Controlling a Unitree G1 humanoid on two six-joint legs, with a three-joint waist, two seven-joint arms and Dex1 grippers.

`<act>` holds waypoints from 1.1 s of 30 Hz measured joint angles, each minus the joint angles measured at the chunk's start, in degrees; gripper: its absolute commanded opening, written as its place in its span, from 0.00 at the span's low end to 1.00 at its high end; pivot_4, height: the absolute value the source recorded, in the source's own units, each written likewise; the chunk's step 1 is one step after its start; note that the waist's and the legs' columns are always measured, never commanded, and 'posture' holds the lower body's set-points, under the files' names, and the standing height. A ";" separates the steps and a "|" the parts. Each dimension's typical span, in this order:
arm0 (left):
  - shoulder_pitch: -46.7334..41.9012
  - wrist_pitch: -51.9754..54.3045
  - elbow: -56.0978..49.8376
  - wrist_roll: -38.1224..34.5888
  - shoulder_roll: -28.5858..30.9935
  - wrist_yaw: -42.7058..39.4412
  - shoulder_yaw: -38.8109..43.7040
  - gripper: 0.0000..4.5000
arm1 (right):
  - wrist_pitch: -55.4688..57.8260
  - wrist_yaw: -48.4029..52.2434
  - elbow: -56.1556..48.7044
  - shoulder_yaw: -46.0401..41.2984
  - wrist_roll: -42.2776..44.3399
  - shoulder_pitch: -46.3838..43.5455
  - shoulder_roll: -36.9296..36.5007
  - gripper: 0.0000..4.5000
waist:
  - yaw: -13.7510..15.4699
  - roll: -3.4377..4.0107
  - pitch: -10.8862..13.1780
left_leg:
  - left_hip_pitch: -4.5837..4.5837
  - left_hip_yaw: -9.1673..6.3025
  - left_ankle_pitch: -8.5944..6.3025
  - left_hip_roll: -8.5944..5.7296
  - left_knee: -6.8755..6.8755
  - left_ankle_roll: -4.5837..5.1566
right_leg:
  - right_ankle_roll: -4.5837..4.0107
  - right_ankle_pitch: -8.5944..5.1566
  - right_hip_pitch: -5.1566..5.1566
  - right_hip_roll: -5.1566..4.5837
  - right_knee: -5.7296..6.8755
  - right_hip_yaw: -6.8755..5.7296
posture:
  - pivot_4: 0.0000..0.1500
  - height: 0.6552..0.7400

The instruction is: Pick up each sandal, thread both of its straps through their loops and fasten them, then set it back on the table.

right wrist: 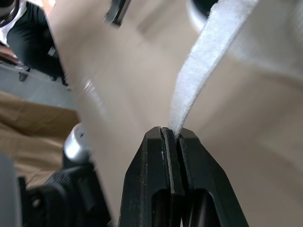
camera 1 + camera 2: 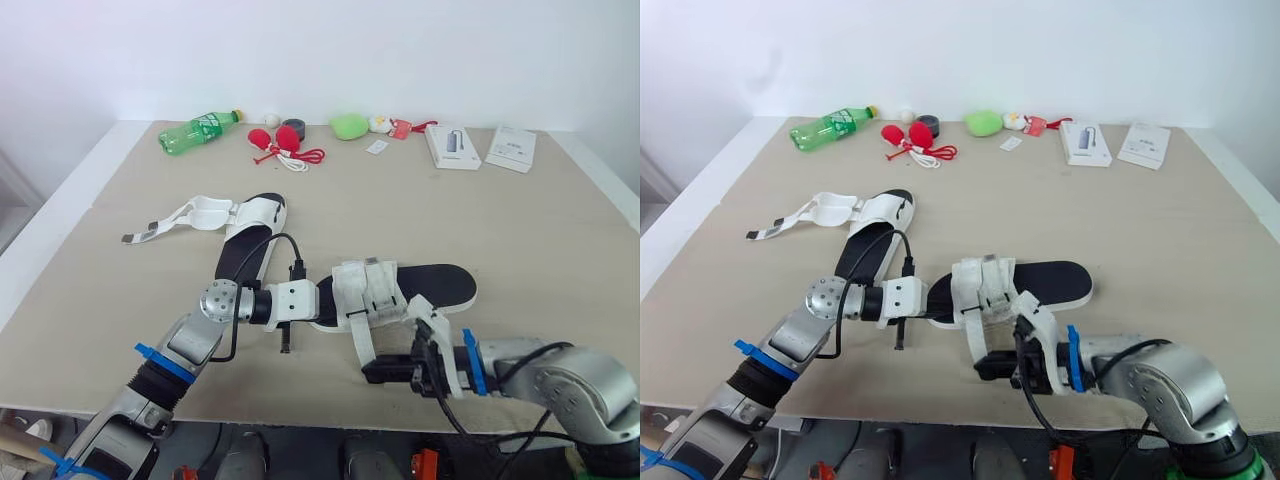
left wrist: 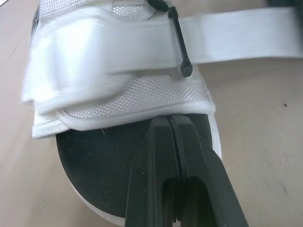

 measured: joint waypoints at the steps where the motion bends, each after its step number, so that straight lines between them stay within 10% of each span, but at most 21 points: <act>1: -0.01 0.00 -0.01 0.00 -0.02 0.01 -0.04 0.00 | 0.46 -0.07 -0.19 -0.43 0.45 0.46 -0.12 0.01 | 0.00 -0.01 -0.01 | 0.00 0.00 0.00 0.00 0.00 0.00 | 0.00 0.00 0.00 0.00 -0.01 0.00 | 1.00 1.00; 10: -0.10 -0.02 -0.19 0.00 -0.41 -0.13 -0.26 0.00 | 1.92 -0.44 -1.63 -2.04 3.56 3.30 -1.80 0.01 | 0.05 -0.05 -0.03 | -0.05 -0.01 -0.11 -0.04 -0.09 -0.11 | 0.04 -0.26 0.01 -0.02 -0.04 0.00 | 1.00 1.00; 18: -0.01 -0.02 -0.05 0.32 -0.42 0.43 -0.21 0.00 | 1.35 2.95 -2.64 0.49 3.42 -0.10 -7.18 0.65 | 0.00 -0.01 0.03 | -0.02 0.02 -0.10 -0.03 -0.01 -0.11 | 0.08 -0.19 -0.02 -0.03 -0.03 0.02 | 1.00 1.00; 21: -0.01 -0.02 -0.04 0.50 -0.41 0.55 -0.21 0.00 | -12.00 11.72 -5.63 2.68 -6.27 -2.27 -17.01 0.98 | -0.01 -0.13 0.00 | 0.05 0.06 -0.11 0.01 -0.03 -0.13 | 0.05 -0.21 -0.26 -0.07 -0.06 -0.05 | 1.00 1.00; 33: -0.02 -0.10 -0.09 0.51 -0.46 0.18 -0.16 0.00 | -103.78 28.51 21.54 6.91 -43.43 -10.50 -8.78 0.98 | -0.14 -0.24 0.08 | 0.08 0.26 -0.13 -0.01 0.01 -0.23 | 0.14 -0.17 0.09 -0.17 -0.09 -0.06 | 1.00 1.00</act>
